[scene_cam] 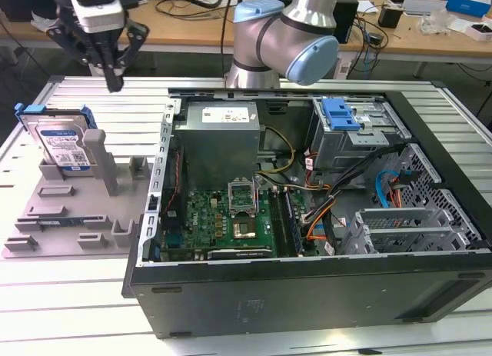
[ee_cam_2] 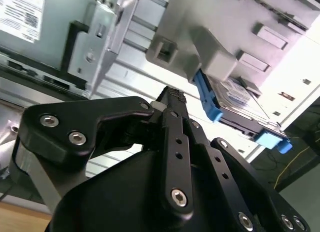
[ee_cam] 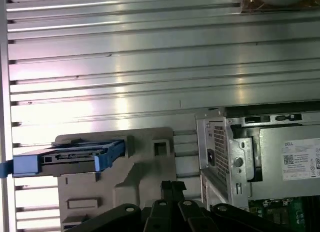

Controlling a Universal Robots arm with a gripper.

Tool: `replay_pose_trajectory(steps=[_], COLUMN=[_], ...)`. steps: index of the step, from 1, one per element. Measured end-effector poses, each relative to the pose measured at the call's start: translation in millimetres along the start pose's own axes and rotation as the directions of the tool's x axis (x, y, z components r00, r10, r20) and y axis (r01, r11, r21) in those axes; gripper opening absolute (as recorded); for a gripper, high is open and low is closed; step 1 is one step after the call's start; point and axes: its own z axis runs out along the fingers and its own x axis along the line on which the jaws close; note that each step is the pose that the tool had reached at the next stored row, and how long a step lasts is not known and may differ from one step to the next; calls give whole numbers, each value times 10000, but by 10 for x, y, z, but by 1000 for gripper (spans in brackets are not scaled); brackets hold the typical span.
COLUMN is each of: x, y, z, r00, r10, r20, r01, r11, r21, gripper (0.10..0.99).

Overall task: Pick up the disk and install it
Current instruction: 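Reach for the disk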

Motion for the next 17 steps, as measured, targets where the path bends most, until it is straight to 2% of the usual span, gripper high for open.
replay_pose_trajectory(steps=[2,4,10,11,14,17], x=[80,216,465,535,657,714], y=[7,21,53,61,74,84], z=[7,20,43,49,59,62], r00=[10000,10000,9997,9996,9994,9993], r10=[-1,3,7,11,12,15], r20=[-37,-97,-228,-268,-336,-368], r01=[1,-3,-7,-11,-12,-15], r11=[10000,10000,10000,10000,10000,10000], r21=[3,8,16,14,6,3], gripper=[106,106,106,106,106,106])
